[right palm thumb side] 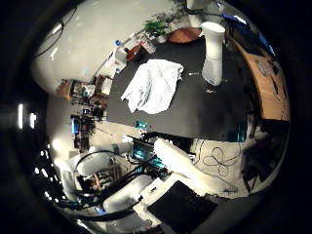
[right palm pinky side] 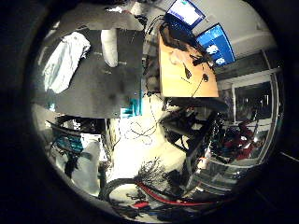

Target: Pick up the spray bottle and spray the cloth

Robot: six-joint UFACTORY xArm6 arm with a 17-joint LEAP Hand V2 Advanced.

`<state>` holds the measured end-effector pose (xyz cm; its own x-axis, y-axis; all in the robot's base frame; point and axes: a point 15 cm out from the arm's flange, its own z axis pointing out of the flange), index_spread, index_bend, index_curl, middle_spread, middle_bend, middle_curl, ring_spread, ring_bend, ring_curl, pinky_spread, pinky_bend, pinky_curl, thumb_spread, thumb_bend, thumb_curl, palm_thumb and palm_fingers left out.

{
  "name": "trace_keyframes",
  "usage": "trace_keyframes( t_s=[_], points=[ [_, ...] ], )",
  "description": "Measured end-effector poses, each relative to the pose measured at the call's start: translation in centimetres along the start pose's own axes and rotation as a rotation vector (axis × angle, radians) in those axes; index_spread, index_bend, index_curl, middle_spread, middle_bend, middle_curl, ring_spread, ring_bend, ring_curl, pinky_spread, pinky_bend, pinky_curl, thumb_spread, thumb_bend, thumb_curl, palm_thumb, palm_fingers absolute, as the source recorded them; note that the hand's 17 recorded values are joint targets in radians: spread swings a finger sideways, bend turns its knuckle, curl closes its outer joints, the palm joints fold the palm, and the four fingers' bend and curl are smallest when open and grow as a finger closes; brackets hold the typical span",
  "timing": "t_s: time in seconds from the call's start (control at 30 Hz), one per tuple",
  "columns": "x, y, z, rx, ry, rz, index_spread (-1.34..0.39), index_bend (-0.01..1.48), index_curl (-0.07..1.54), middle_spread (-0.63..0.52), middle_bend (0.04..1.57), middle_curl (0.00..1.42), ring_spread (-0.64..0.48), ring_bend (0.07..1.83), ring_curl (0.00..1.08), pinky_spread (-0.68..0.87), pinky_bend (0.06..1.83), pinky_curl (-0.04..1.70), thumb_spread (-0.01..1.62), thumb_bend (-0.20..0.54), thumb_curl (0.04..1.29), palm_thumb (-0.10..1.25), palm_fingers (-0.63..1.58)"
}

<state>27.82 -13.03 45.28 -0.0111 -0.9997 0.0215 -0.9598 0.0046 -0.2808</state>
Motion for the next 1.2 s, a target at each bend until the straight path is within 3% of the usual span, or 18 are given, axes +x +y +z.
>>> trace_keyframes(
  t_s=[0.6, 0.83, 1.2],
  points=[
    [9.7, -4.6, 2.2, 0.354, -0.260, 0.261, -0.19, 0.16, 0.28, 0.12, 0.27, 0.33, 0.29, 0.56, 0.17, 0.62, 1.17, 0.06, 0.95, -0.037, 0.33, 0.37, 0.21],
    [11.4, -5.6, 4.6, 0.422, -0.365, 0.274, -0.16, 0.16, 0.28, 0.14, 0.26, 0.33, 0.30, 0.54, 0.18, 0.61, 1.17, 0.07, 0.94, -0.035, 0.32, 0.31, 0.18],
    [9.2, -5.4, 13.6, 0.543, -0.584, 0.300, -0.13, 0.17, 0.30, 0.19, 0.21, 0.32, 0.31, 0.47, 0.18, 0.61, 1.13, 0.07, 0.92, -0.035, 0.31, 0.21, 0.13]
  ],
)
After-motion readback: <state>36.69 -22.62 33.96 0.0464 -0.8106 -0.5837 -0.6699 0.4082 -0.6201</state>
